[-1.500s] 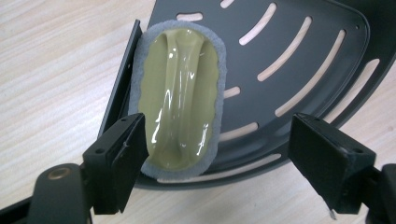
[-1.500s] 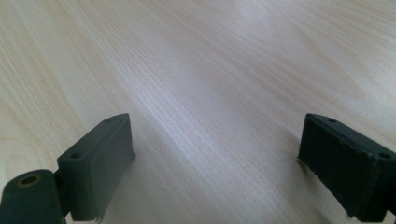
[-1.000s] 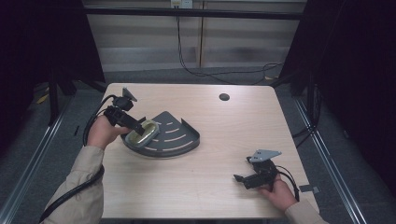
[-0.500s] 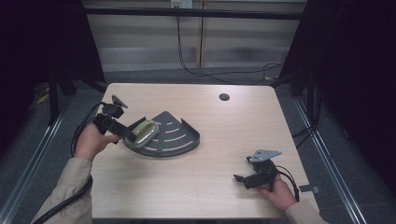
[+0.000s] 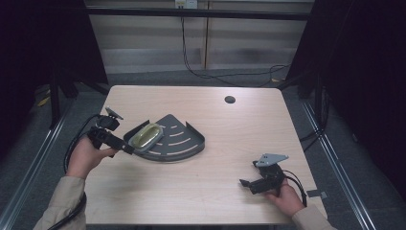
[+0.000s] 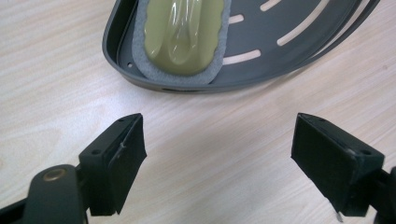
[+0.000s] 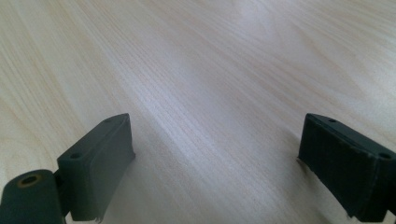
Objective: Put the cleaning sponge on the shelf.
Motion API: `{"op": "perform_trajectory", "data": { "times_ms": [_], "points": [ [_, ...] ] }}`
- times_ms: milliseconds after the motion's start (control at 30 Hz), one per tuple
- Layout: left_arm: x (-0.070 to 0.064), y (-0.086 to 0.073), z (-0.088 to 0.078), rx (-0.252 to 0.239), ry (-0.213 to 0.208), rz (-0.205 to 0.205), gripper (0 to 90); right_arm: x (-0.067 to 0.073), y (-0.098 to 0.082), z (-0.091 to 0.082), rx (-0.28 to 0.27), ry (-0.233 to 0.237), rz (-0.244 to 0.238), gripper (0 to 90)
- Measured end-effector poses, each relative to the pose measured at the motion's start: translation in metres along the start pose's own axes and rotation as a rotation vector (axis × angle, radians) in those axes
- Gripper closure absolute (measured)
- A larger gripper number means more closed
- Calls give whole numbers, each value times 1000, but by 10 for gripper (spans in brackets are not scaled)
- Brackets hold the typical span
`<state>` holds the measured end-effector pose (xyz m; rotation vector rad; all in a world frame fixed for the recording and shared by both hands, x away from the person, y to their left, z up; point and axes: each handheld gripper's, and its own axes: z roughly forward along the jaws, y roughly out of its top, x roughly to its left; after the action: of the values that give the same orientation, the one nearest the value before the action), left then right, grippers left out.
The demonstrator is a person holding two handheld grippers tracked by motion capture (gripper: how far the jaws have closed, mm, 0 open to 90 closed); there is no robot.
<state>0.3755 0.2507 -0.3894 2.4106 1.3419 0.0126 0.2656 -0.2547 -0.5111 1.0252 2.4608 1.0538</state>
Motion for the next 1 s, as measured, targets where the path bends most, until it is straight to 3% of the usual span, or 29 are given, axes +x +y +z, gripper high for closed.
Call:
{"op": "perform_trajectory", "data": {
  "times_ms": [467, 1000],
  "points": [
    [3, -33, 14, -21, -9, -17, 172, 0, 0, 0, -1, -1, 1, 93],
    [5, -60, 37, -9, -31, -26, 172, 0, 0, 0, -2, 0, 1, 93]
  ]
}}
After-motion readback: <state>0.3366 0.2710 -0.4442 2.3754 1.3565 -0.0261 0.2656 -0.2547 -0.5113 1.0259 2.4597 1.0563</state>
